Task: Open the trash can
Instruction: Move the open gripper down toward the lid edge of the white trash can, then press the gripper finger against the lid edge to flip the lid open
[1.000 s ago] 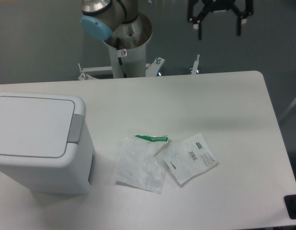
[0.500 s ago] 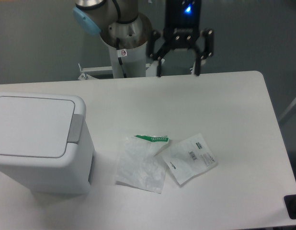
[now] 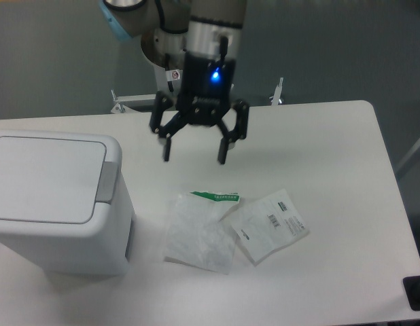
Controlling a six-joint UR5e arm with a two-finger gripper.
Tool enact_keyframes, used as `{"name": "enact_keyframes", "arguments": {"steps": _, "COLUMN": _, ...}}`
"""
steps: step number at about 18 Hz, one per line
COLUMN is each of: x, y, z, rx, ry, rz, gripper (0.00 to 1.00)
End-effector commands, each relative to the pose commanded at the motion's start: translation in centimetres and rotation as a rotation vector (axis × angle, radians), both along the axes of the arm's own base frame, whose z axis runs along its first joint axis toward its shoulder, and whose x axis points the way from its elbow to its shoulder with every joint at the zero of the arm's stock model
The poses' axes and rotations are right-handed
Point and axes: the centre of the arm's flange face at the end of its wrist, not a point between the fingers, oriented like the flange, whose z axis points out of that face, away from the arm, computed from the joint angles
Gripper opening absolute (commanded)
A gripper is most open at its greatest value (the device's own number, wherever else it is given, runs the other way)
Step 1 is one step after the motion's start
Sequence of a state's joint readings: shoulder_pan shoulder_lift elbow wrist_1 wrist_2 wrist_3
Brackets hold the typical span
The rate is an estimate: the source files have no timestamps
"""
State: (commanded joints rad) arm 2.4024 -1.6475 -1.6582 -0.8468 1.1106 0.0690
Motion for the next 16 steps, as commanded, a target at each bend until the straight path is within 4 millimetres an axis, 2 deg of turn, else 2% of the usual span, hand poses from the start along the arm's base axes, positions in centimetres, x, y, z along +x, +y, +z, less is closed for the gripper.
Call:
{"name": "enact_keyframes", "arguments": {"steps": 7, "x": 2.6, "y": 1.8, "z": -2.6, "rx": -0.037, "ry": -0.034, "rz": -0.053, "gripper": 1.0}}
{"name": "enact_keyframes", "arguments": {"steps": 11, "x": 3.5, "y": 2.3, "z": -2.7, "rx": -0.04, "ry": -0.034, "rz": -0.072, "gripper": 1.0}}
{"name": "enact_keyframes", "arguments": {"steps": 16, "x": 3.8, "y": 2.3, "z": -3.0, "rx": -0.044, "ry": -0.036, "rz": -0.076, "gripper": 1.0}}
